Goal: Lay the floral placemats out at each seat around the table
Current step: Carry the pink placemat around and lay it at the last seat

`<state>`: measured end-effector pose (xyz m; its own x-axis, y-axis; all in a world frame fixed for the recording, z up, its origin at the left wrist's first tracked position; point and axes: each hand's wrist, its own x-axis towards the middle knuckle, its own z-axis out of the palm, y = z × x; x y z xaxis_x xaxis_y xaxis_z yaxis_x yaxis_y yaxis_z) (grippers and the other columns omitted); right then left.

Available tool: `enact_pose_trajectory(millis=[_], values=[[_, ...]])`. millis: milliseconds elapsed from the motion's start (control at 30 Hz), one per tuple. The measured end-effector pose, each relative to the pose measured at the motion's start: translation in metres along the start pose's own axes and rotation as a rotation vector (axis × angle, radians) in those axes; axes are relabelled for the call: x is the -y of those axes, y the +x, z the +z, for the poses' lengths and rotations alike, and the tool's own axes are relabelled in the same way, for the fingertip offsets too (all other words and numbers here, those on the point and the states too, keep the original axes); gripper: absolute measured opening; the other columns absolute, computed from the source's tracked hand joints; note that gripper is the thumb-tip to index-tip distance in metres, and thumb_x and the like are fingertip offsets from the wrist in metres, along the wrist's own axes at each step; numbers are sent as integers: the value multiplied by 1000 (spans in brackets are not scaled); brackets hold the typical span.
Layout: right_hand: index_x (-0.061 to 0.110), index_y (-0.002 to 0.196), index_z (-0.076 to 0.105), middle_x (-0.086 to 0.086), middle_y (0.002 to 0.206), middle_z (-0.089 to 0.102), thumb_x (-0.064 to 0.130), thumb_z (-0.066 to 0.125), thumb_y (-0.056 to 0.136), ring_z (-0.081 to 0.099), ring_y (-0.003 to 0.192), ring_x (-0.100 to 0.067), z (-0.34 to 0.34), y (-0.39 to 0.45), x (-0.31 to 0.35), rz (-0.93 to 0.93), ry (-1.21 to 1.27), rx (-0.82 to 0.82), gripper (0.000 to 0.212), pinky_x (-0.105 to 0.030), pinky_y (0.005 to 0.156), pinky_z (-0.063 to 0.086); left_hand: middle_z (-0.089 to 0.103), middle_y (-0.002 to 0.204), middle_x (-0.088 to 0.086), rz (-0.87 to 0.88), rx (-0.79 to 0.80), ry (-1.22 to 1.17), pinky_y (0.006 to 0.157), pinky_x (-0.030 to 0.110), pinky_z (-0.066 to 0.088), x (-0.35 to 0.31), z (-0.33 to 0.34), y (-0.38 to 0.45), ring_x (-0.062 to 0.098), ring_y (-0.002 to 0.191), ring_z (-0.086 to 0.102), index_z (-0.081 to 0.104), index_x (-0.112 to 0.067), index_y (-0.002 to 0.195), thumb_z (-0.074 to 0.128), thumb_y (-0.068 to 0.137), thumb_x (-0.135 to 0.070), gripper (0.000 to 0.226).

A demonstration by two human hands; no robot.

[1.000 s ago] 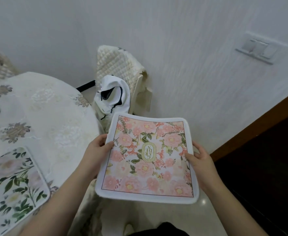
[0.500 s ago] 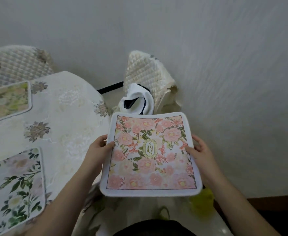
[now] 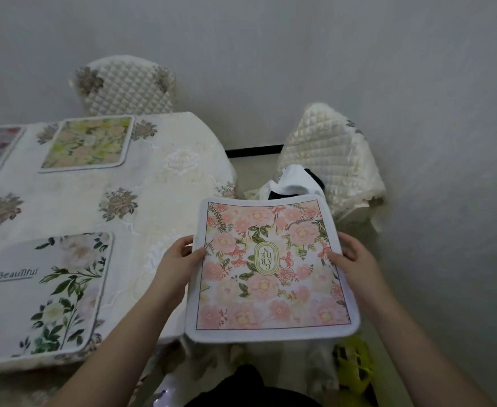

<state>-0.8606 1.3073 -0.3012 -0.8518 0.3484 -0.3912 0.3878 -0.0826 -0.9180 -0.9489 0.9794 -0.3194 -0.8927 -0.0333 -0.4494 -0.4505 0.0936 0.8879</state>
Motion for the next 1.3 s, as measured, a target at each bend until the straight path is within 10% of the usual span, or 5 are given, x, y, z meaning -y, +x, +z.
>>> enact_pose_trajectory(millis=[400, 533, 1167, 1300], values=[[33, 125, 59, 6, 108, 74, 15, 66, 92, 74, 87, -15, 95, 135, 59, -41, -247, 205, 39, -40, 71, 62, 70, 107, 3, -76, -199, -69, 82, 49, 59, 2, -41, 73, 24, 90, 72, 57, -23, 119, 63, 94, -17, 27], [32, 126, 58, 6, 103, 75, 12, 65, 92, 75, 88, -17, 126, 166, 72, -39, -303, 302, 40, -42, 75, 61, 71, 103, 1, -86, -293, -135, 60, 28, 56, 7, -55, 86, 13, 77, 72, 59, -24, 115, 64, 93, -17, 23], [44, 116, 56, 13, 91, 68, 24, 69, 91, 68, 78, -9, 334, 373, 136, -326, -802, 851, 35, -29, 60, 53, 66, 116, 9, -316, -716, -543, 88, 52, 57, 14, -35, 162, 31, 101, 68, 52, -14, 125, 60, 97, -10, 29], [40, 116, 56, 21, 87, 62, 25, 68, 91, 60, 72, 4, 372, 396, 138, -423, -913, 879, 31, -25, 55, 46, 70, 109, 5, -321, -742, -587, 69, 40, 61, 12, -28, 176, 27, 95, 70, 57, -21, 112, 63, 94, -8, 23]])
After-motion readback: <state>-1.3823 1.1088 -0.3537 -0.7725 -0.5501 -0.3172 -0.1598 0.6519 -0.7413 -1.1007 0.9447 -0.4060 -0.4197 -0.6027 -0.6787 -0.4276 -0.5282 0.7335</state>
